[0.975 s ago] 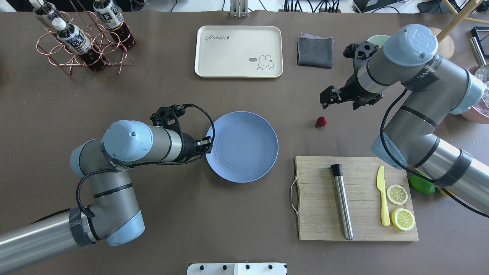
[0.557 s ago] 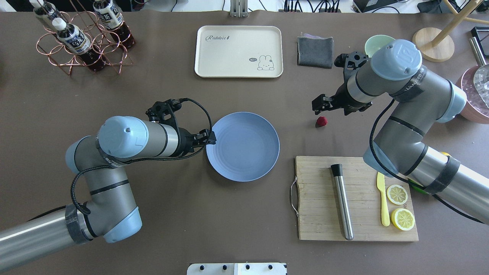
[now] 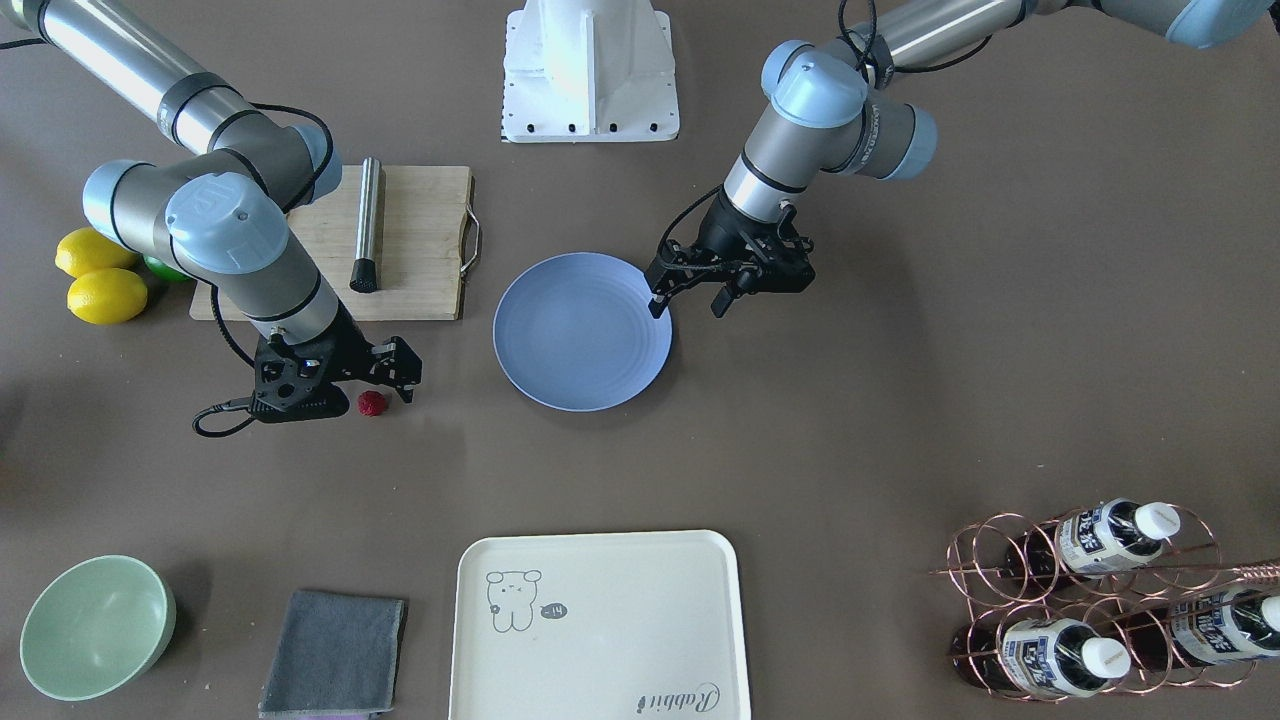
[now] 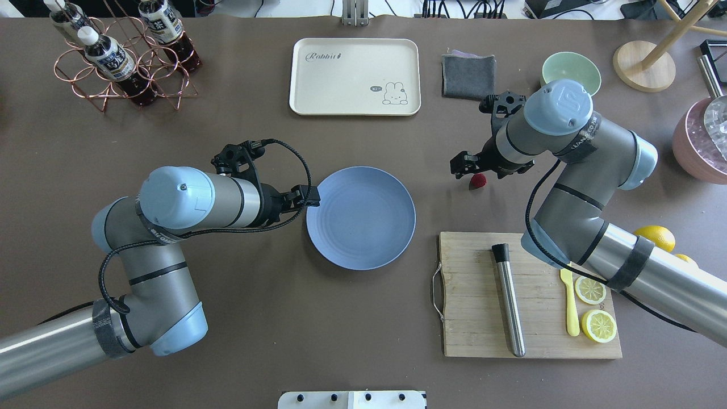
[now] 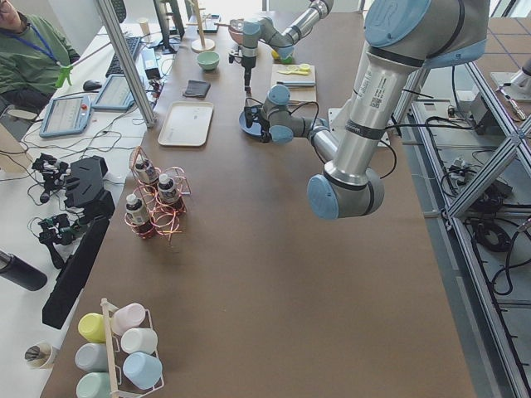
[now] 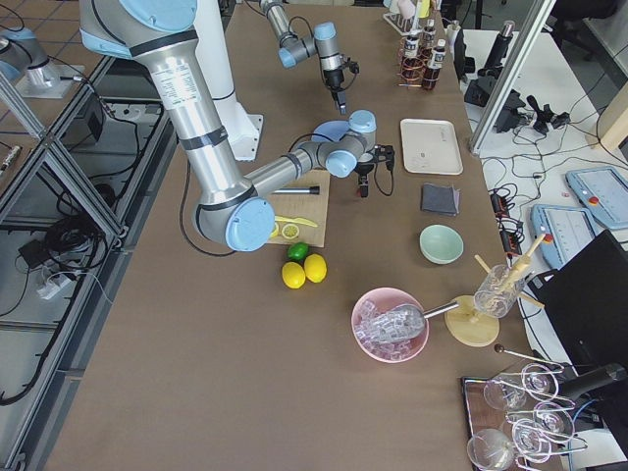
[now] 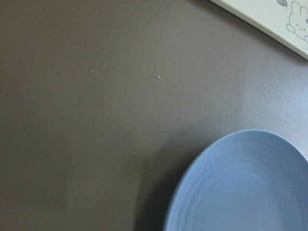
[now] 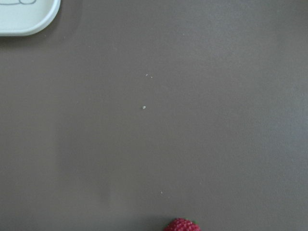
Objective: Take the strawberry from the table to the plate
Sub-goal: 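Lower the right gripper onto the red strawberry and close it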
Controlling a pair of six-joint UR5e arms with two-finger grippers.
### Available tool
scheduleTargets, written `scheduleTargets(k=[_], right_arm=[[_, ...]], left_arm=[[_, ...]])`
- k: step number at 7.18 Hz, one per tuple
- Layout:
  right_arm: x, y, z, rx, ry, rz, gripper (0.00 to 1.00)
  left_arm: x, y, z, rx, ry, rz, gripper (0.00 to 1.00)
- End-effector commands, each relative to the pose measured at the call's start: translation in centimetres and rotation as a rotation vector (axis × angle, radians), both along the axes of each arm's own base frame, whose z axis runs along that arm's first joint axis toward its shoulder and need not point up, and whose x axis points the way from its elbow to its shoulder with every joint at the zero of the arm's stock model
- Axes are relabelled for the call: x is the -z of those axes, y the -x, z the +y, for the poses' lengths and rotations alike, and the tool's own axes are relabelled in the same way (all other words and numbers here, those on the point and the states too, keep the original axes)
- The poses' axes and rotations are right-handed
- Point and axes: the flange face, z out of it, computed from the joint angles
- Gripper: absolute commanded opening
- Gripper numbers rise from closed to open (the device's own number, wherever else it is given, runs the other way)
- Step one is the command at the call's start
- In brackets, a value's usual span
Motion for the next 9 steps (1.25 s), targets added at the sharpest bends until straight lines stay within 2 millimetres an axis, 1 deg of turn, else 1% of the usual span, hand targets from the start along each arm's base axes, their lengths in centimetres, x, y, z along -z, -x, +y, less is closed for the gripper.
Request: scheduleTargets(k=[1,2,3,4,5,6,7,8,9], right_arm=[[-0.4,0.3,0.2,0.002,0.005,0.007,0.93],[-0.5,0.4,0.2,0.001,0.008,0.009,0.75],[-0.7,0.3,0.2,0.006,0.004,0.012,0.42],[-0.9,0.4,0.3,0.012,-0.001,0.015,0.18],[-0.6,0.5,0.3,0.015,-0.007,0.012,0.0],[0.0,0.1,0.1,0.01,-0.009,0.005,0.0],[0.9,-0.4,-0.6,0.003,-0.011,-0.004,0.0],[3.3,-0.1,-1.4,-0.003,-0.021,-0.021,0.0],[5.6,0.4,-1.9,-0.009,-0.011,-0.022,0.0]], left_arm=[[0.0,0.2,-0.3,0.004,0.0,-0.001,0.98],[-0.2,0.1,-0.3,0.006,0.001,-0.004,0.98],[-0.4,0.0,-0.4,0.005,0.001,-0.007,0.98],[-0.5,0.0,-0.4,0.005,0.001,-0.007,0.98],[-0.8,-0.2,-0.5,0.005,0.002,-0.009,0.98],[-0.6,-0.1,-0.4,0.005,0.0,-0.006,0.98],[-0.5,0.7,-1.3,0.004,-0.025,-0.012,0.98],[-0.5,1.9,-2.3,-0.015,-0.119,-0.047,0.98],[-1.9,3.5,-3.7,-0.007,-0.15,-0.09,0.98]])
